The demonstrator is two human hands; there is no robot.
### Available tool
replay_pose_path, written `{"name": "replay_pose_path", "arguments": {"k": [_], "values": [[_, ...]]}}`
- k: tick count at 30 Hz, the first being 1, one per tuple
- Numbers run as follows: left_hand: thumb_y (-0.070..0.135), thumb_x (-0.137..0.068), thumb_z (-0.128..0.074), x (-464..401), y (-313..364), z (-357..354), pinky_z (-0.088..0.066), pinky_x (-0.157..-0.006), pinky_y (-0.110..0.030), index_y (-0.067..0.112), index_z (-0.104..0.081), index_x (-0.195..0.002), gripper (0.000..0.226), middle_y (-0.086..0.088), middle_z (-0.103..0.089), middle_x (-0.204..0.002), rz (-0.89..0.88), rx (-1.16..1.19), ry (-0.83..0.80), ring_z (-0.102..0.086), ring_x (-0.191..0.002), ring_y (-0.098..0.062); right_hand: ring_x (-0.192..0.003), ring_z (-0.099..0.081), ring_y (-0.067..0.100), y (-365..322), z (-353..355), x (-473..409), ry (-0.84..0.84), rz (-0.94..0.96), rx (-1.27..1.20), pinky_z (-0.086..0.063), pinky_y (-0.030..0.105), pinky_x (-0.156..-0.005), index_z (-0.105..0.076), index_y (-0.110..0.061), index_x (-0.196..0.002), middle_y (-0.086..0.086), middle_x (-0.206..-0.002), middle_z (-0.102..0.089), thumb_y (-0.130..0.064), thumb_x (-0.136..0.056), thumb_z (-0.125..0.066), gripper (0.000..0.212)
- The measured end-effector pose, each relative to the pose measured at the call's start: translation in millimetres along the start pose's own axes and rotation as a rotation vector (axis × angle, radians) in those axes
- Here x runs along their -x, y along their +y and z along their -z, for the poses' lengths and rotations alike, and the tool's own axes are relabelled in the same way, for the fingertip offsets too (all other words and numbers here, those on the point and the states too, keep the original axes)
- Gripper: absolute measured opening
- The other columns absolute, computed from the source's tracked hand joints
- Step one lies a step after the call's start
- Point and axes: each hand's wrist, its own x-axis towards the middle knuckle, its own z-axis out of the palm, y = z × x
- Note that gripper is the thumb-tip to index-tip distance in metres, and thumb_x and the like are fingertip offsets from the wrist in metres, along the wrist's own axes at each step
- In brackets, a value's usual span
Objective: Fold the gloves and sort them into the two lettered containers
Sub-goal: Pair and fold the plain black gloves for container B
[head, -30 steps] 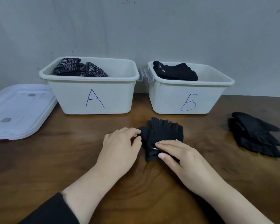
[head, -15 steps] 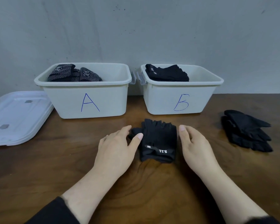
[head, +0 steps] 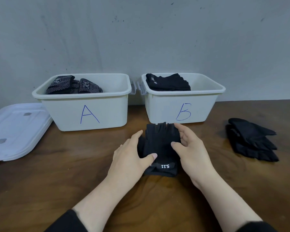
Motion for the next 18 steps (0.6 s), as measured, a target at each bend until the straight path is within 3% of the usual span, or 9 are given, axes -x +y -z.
{"name": "replay_pose_path", "arguments": {"k": [3, 9, 12, 15, 18], "values": [[0.047, -0.084, -0.072, -2.8, -0.1, 1.1, -0.033, -0.105, -0.023, 0.044, -0.024, -0.151, 0.082, 0.015, -0.043, -0.148, 0.007, 0.172, 0.002, -0.04, -0.136, -0.006, -0.118, -0.062, 0.0, -5.3, 3.4, 1.6, 0.029, 0.027, -0.108, -0.055, 0.032, -0.1, -0.056, -0.03, -0.138, -0.017, -0.124, -0.069, 0.007, -0.097, -0.051, 0.055], [0.056, -0.076, -0.076, -13.5, 6.3, 12.3, -0.045, -0.103, -0.028, 0.051, -0.026, -0.147, 0.087, 0.017, -0.056, -0.139, 0.111, 0.517, -0.077, -0.055, -0.123, -0.001, -0.118, -0.065, 0.01, -11.7, 6.9, 4.0, -0.037, 0.061, -0.194, -0.054, 0.043, -0.101, -0.06, -0.029, -0.132, -0.011, -0.122, -0.071, 0.009, -0.097, -0.048, 0.053], [0.049, -0.084, -0.073, -21.5, 12.9, 23.4, -0.046, -0.092, -0.023, 0.041, -0.042, -0.144, 0.068, 0.013, -0.071, -0.116, 0.147, 0.622, -0.17, -0.066, -0.107, -0.001, -0.117, -0.066, 0.011, -13.1, 7.4, 4.3, -0.076, 0.059, -0.193, -0.054, 0.042, -0.1, -0.06, -0.031, -0.132, -0.01, -0.122, -0.072, 0.008, -0.098, -0.049, 0.053], [0.034, -0.092, -0.069, -27.5, 19.7, 27.5, -0.05, -0.101, -0.039, 0.021, -0.065, -0.124, 0.036, 0.002, -0.074, -0.112, 0.169, 0.707, -0.341, -0.069, -0.107, -0.016, -0.113, -0.068, 0.012, -13.8, 7.6, 4.5, -0.104, 0.06, -0.201, -0.057, 0.034, -0.095, -0.06, -0.03, -0.132, -0.007, -0.119, -0.073, 0.007, -0.099, -0.051, 0.05], [0.023, -0.091, -0.071, -30.3, 22.5, 22.8, -0.052, -0.099, -0.045, 0.011, -0.071, -0.11, 0.023, -0.009, -0.075, -0.107, 0.229, 0.775, -0.363, -0.071, -0.103, -0.027, -0.11, -0.07, 0.015, -14.3, 9.0, 3.7, -0.09, 0.048, -0.205, -0.058, 0.033, -0.092, -0.06, -0.028, -0.133, -0.003, -0.115, -0.074, 0.004, -0.1, -0.054, 0.047]]}}
